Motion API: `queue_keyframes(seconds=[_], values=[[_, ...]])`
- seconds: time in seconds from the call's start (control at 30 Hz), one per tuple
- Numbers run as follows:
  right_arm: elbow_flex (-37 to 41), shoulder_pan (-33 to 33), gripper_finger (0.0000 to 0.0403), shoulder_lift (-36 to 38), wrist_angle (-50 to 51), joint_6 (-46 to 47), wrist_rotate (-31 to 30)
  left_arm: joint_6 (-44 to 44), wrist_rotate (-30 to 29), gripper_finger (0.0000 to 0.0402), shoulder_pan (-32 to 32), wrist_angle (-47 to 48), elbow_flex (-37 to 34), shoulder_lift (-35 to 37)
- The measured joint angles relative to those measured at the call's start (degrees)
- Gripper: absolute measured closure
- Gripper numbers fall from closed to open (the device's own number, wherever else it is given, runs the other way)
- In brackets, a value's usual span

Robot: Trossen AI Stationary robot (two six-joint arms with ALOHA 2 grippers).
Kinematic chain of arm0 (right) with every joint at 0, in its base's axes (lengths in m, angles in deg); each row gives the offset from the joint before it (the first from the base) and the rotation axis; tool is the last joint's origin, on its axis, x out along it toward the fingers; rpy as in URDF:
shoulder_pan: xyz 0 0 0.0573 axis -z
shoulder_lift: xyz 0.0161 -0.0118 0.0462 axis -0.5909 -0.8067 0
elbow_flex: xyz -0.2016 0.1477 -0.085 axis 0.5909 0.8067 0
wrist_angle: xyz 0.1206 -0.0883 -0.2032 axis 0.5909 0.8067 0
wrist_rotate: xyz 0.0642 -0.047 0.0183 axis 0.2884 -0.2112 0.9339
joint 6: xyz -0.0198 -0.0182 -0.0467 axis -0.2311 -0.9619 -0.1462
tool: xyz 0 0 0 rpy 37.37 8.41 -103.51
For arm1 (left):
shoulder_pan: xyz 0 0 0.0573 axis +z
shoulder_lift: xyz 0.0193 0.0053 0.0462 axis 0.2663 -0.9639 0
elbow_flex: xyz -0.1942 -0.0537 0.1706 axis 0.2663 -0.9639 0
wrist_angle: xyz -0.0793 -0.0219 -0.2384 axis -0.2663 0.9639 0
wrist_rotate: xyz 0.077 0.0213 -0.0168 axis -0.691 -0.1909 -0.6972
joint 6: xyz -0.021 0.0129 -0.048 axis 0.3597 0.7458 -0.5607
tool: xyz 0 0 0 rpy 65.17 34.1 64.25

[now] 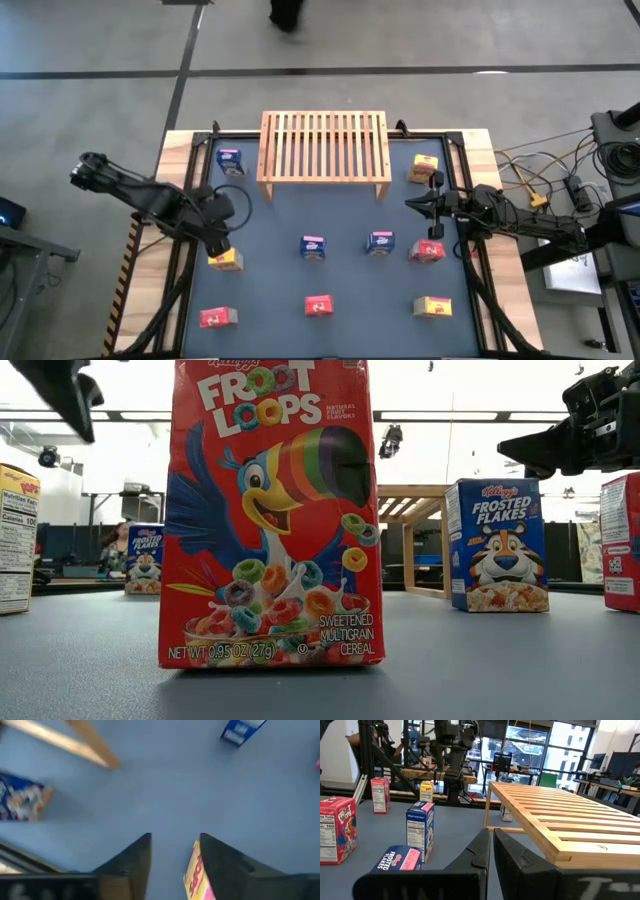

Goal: Stack cereal on shelf
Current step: Put the middle left yellow cereal box on the shelf

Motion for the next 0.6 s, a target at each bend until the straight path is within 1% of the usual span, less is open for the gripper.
queue_keyframes(seconds=[0.13, 0.2, 0.27, 0.4, 0.6], values=[[0.0, 0.0, 0.039, 0.0, 0.0, 0.0, 0.0, -1.4, 1.8, 0.0177, 0.0, -4.1, -2.7, 0.7], [0.0, 0.0, 0.039, 0.0, 0.0, 0.0, 0.0, -0.9, 3.2, 0.0157, -0.1, -7.0, -3.3, 1.0], [0.0, 0.0, 0.039, 0.0, 0.0, 0.0, 0.0, -0.7, 5.1, 0.0144, -0.1, -7.4, -3.5, 0.6], [0.0, 0.0, 0.039, 0.0, 0.0, 0.0, 0.0, -0.8, 10.3, 0.013, -0.4, -6.6, -3.6, -0.8], [0.0, 0.0, 0.039, 0.0, 0.0, 0.0, 0.0, -1.2, 15.7, 0.013, -0.6, -6.0, -3.6, -3.4]])
